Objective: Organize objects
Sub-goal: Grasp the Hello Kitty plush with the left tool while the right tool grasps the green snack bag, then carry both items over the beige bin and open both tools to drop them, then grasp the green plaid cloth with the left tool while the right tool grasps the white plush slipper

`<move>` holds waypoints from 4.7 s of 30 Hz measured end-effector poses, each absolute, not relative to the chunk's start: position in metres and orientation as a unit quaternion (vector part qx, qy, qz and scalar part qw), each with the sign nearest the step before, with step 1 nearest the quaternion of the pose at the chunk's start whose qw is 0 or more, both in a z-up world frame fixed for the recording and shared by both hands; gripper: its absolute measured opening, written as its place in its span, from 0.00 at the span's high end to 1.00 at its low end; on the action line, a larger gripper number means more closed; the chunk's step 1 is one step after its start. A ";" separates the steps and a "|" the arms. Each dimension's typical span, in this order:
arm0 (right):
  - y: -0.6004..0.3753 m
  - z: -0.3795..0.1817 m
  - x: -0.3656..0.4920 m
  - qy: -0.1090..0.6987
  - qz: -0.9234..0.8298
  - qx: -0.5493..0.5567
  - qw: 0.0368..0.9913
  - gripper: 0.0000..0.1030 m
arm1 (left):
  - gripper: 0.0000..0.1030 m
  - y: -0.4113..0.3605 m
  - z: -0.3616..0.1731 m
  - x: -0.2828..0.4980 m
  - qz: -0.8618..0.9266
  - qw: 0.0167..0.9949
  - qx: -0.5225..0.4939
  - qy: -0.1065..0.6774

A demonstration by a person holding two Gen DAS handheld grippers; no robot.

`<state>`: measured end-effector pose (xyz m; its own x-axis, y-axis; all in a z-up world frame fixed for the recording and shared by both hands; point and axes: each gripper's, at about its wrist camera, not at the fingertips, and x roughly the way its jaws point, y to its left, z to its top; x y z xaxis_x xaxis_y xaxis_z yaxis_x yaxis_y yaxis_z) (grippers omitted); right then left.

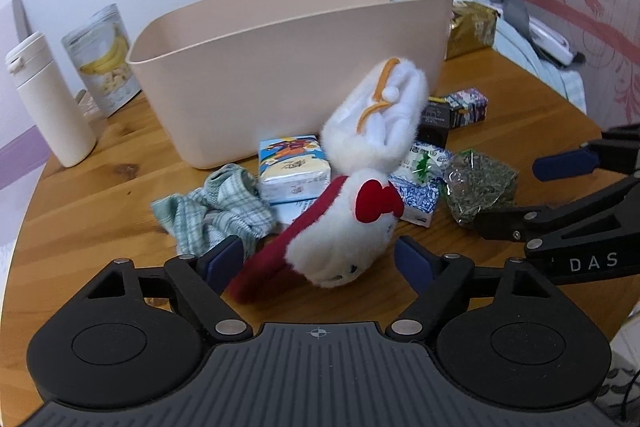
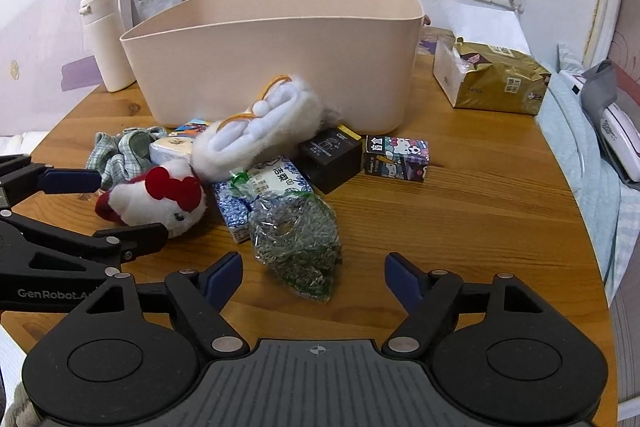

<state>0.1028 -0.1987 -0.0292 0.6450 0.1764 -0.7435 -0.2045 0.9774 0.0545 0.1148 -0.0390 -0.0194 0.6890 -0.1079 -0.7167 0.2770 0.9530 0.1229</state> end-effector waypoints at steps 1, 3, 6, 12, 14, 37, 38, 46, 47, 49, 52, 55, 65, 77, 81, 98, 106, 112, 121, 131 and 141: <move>-0.199 -0.030 0.106 0.410 0.107 -0.018 0.906 0.23 | 0.19 -0.040 -0.021 0.117 -0.107 0.910 0.115 0.383; -0.198 -0.032 0.111 0.414 0.110 -0.019 0.903 0.24 | 0.22 -0.042 -0.025 0.122 -0.110 0.906 0.119 0.390; -0.197 -0.036 0.117 0.421 0.114 -0.020 0.900 0.28 | 0.29 -0.044 -0.028 0.127 -0.118 0.902 0.119 0.398; -0.193 -0.040 0.124 0.434 0.126 -0.021 0.892 0.45 | 0.49 -0.042 -0.029 0.132 -0.144 0.897 0.105 0.405; -0.192 -0.040 0.125 0.435 0.127 -0.023 0.891 0.51 | 0.52 -0.040 -0.028 0.132 -0.151 0.897 0.098 0.404; -0.205 0.006 0.110 0.376 0.101 -0.006 0.921 0.61 | 0.58 -0.005 0.030 0.116 -0.144 0.926 0.050 0.346; -0.206 0.008 0.110 0.372 0.099 -0.005 0.923 0.61 | 0.58 -0.002 0.033 0.117 -0.141 0.928 0.049 0.342; -0.213 0.031 0.121 0.344 0.084 0.000 0.935 0.61 | 0.58 0.012 0.059 0.131 -0.127 0.941 0.036 0.312; -0.213 0.033 0.123 0.340 0.083 0.000 0.937 0.61 | 0.58 0.014 0.062 0.134 -0.125 0.943 0.035 0.308; -0.212 0.038 0.127 0.333 0.082 -0.002 0.939 0.61 | 0.58 0.017 0.069 0.141 -0.122 0.946 0.032 0.299; -0.210 0.046 0.137 0.323 0.079 -0.006 0.943 0.61 | 0.58 0.022 0.079 0.153 -0.117 0.951 0.026 0.285; -0.208 0.053 0.147 0.314 0.078 -0.008 0.946 0.61 | 0.58 0.025 0.085 0.166 -0.113 0.954 0.022 0.277; -0.201 0.069 0.184 0.288 0.073 -0.020 0.955 0.61 | 0.58 0.018 0.099 0.219 -0.115 0.959 0.035 0.256; -0.201 0.059 0.239 0.299 0.058 -0.033 0.952 0.61 | 0.58 -0.003 0.062 0.279 -0.122 0.941 0.036 0.315; -0.196 0.049 0.254 0.316 0.064 -0.042 0.946 0.61 | 0.58 -0.007 0.047 0.290 -0.119 0.936 0.042 0.330; -0.186 0.036 0.264 0.342 0.071 -0.049 0.936 0.31 | 0.26 -0.001 0.044 0.289 -0.103 0.935 0.034 0.336; -0.191 0.056 0.243 0.311 0.065 -0.036 0.947 0.09 | 0.20 0.005 0.066 0.265 -0.093 0.946 0.030 0.309; -0.190 0.068 0.222 0.295 0.068 -0.034 0.953 0.02 | 0.19 0.012 0.078 0.242 -0.088 0.951 0.025 0.295; -0.180 0.071 0.194 0.292 0.079 -0.045 0.952 0.00 | 0.16 0.024 0.078 0.214 -0.080 0.952 0.026 0.294; -0.172 0.057 0.178 0.315 0.087 -0.051 0.944 0.00 | 0.15 0.040 0.056 0.195 -0.073 0.943 0.025 0.323; -0.164 0.035 0.170 0.348 0.098 -0.056 0.931 0.00 | 0.15 0.048 0.026 0.177 -0.075 0.929 0.026 0.363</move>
<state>0.1698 -0.1643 0.0350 0.7385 0.1439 -0.6588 -0.2224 0.9743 -0.0365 0.1772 0.0481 0.0264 0.7257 -0.1199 -0.6775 0.1570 0.9876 -0.0066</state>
